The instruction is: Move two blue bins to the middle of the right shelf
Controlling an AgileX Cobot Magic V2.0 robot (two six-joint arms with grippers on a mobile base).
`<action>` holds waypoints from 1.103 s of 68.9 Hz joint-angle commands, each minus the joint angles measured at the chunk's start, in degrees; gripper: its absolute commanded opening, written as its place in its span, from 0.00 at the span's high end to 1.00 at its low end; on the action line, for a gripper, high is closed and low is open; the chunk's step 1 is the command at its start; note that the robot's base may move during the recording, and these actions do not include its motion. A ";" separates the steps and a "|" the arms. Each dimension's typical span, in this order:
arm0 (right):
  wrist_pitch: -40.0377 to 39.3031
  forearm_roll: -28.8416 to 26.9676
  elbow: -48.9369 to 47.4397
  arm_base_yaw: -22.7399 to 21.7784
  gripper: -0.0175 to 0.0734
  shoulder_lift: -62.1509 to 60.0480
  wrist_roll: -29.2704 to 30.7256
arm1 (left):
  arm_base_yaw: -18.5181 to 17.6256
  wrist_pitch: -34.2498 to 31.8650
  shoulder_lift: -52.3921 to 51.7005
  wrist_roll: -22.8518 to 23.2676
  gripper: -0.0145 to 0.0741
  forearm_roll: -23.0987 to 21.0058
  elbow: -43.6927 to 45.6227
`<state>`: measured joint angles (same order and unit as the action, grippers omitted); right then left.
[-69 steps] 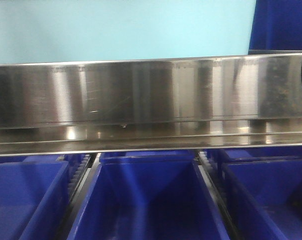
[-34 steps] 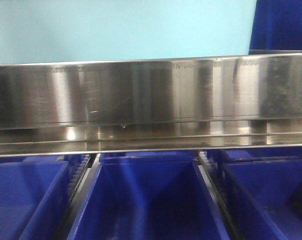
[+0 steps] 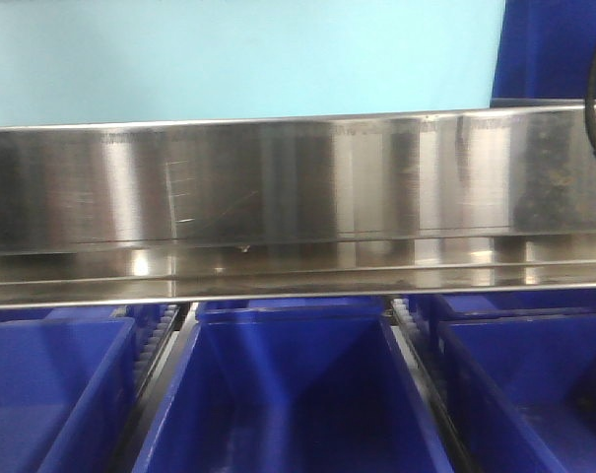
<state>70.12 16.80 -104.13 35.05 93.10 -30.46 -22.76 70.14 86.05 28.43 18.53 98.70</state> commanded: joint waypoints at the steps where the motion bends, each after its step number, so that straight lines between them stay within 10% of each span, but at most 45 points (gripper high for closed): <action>1: -0.16 0.74 -0.46 -0.07 0.41 -0.76 0.52 | -0.24 -0.18 -0.07 -1.12 0.43 0.13 0.45; 76: -2.59 0.59 -0.46 -0.07 0.41 -0.76 0.52 | -0.24 -3.14 -0.07 -1.45 0.43 2.59 0.45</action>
<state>68.64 16.50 -104.13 35.05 93.10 -30.31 -22.76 67.97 86.05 27.00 20.97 98.83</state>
